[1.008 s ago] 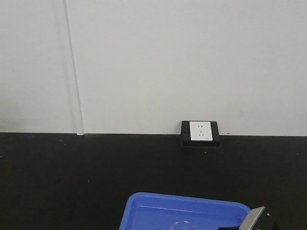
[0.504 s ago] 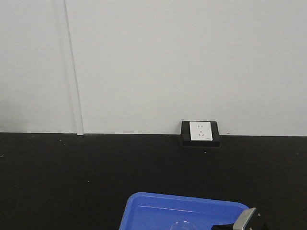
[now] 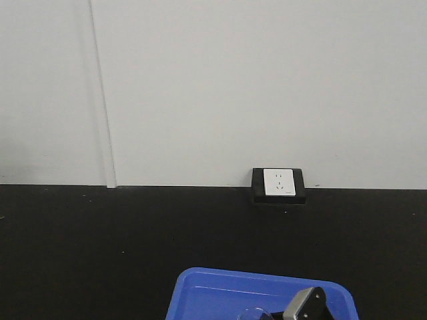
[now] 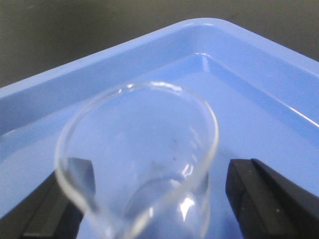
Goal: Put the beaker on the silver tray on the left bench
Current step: 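Close the right gripper on the beaker and lift it from the tray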
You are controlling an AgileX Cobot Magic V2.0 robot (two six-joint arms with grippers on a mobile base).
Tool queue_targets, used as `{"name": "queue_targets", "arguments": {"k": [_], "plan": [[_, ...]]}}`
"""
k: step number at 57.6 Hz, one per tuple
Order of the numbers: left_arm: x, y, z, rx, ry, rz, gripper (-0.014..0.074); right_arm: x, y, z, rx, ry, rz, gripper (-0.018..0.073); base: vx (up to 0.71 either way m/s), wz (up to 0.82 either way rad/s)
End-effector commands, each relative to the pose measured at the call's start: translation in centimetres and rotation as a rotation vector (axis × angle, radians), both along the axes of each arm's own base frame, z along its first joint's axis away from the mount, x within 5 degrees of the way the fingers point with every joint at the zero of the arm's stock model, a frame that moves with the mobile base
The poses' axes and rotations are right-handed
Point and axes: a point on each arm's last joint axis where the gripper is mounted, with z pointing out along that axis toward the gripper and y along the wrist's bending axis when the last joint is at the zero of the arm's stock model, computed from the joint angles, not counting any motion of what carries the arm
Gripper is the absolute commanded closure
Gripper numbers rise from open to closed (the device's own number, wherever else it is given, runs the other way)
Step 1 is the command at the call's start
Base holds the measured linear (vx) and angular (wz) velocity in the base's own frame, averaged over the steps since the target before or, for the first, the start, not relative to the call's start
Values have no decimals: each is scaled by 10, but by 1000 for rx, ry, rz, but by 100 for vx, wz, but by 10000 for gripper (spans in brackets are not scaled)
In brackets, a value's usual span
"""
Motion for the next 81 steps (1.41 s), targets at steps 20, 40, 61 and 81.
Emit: {"name": "queue_targets", "arguments": {"k": [20,40,61,81], "plan": [[1,-1,-2,-3,-67,-9,595,29,34,23,141,-118,-64,344,0,0],[1,-1,-2,-3,-67,-9,595,26,17,88,63,-38,-252,566,0,0],[1,-1,-2,-3,-67,-9,595,-79,-47,200,-55,-142,-605,566,0,0],[1,-1,-2,-3,-67,-9,595,-130,-68,202,-60,-190,-670,566,0,0]]}}
